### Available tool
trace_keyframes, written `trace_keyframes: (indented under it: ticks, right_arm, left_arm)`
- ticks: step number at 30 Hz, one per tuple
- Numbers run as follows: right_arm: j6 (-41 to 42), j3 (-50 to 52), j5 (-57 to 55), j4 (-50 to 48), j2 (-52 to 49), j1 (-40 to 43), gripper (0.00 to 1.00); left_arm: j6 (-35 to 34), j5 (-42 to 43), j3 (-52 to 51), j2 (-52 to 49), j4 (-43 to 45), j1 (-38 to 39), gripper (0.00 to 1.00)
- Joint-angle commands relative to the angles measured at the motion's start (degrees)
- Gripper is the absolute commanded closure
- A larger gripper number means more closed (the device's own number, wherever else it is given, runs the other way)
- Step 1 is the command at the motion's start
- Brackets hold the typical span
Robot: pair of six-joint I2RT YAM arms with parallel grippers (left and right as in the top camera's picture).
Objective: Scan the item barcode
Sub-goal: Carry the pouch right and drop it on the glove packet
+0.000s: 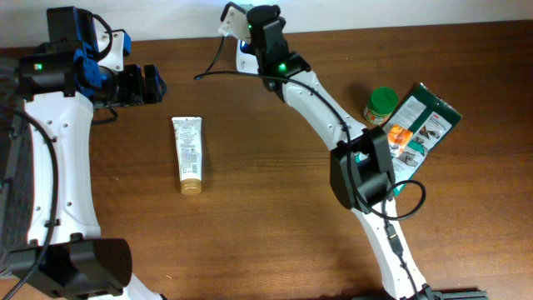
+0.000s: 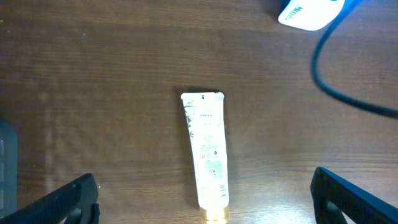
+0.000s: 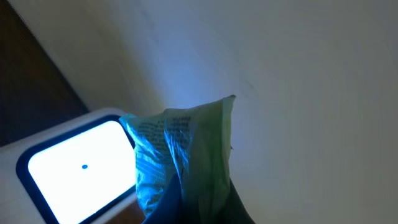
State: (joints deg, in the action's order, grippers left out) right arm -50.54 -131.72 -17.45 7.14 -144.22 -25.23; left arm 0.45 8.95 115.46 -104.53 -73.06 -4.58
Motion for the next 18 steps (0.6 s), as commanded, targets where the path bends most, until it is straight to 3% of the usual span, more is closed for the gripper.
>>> trace_keyframes:
  ticks: [1, 4, 14, 18]
  right_arm:
    - [10.16, -0.07, 0.79, 3.52, 10.97, 0.55, 0.96]
    - [17.66, -0.07, 2.43, 14.14, 16.98, 0.57, 0.96]
    - [56.39, -0.07, 2.49, 60.28, 33.35, 5.2, 0.96]
    - [61.81, -0.07, 8.17, 76.81, 32.35, 11.69, 0.96]
  left_arm:
    - [0.7, -0.02, 0.87, 0.24, 0.09, -0.2, 0.01]
    - [0.7, -0.02, 0.87, 0.24, 0.09, -0.2, 0.01]
    - [0.7, 0.0, 0.87, 0.24, 0.09, -0.2, 0.01]
    - [0.7, 0.0, 0.87, 0.24, 0.09, -0.2, 0.01]
